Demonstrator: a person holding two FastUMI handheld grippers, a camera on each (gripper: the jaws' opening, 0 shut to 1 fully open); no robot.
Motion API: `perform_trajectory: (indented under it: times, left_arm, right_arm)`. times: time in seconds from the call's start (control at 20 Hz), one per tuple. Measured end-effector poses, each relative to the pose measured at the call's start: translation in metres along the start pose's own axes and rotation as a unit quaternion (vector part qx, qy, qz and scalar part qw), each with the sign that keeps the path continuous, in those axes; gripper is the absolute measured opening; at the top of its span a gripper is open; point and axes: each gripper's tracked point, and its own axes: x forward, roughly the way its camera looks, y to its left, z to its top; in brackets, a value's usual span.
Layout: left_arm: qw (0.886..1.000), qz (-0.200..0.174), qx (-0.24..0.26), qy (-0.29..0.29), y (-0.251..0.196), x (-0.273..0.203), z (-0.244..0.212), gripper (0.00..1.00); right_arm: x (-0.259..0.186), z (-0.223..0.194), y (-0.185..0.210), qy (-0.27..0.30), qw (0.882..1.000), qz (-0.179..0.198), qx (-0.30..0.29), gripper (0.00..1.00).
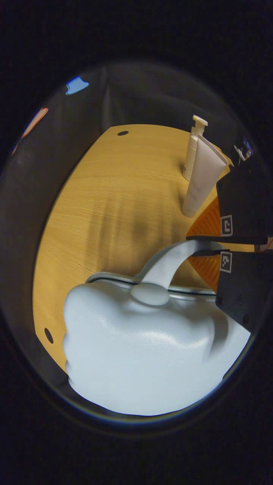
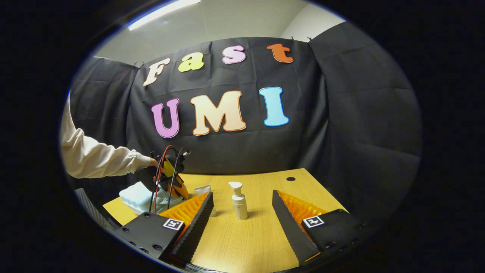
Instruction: First open the suitcase, pack the skin care products into it, and then close the suitcase.
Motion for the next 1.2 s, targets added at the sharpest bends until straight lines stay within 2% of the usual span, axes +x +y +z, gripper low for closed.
perform_trajectory:
  times: [0.1,0.25,0.5,0.65,0.75,0.85,1.0,1.2]
  left_arm:
    - [1.0,0.001,0.021,-0.01,0.002,-0.005,0.005,0.0]
    - [1.0,-0.024,0.01,-0.011,-0.003,-0.015,0.007,0.0]
    - [0.991,-0.117,-0.035,-0.046,-0.018,-0.057,0.031,0.0]
    - [0.976,-0.185,-0.069,-0.09,-0.023,-0.095,0.048,0.0]
    - [0.961,-0.229,-0.097,-0.122,-0.018,-0.129,0.061,0.0]
    - [0.946,-0.262,-0.117,-0.154,-0.004,-0.16,0.075,0.0]
    - [0.927,-0.285,-0.137,-0.2,0.036,-0.21,0.091,0.0]
    - [0.914,-0.272,-0.154,-0.258,0.092,-0.253,0.098,0.0]
  right_arm:
    - [0.0,-0.001,0.003,0.001,1.0,0.002,0.0,0.98]
    - [-0.003,-0.001,0.007,0.001,1.0,0.004,-0.003,0.98]
    - [-0.003,0.001,0.017,0.0,1.0,0.011,-0.008,0.98]
    - [0.0,0.005,0.032,-0.002,1.0,0.025,-0.016,0.98]
    - [0.0,0.012,0.042,-0.011,0.999,0.033,-0.025,0.96]
    - [0.001,0.019,0.051,-0.023,0.999,0.039,-0.031,0.98]
    - [0.003,0.026,0.065,-0.03,0.998,0.047,-0.035,0.96]
    - [0.006,0.034,0.085,-0.04,0.997,0.056,-0.043,0.98]
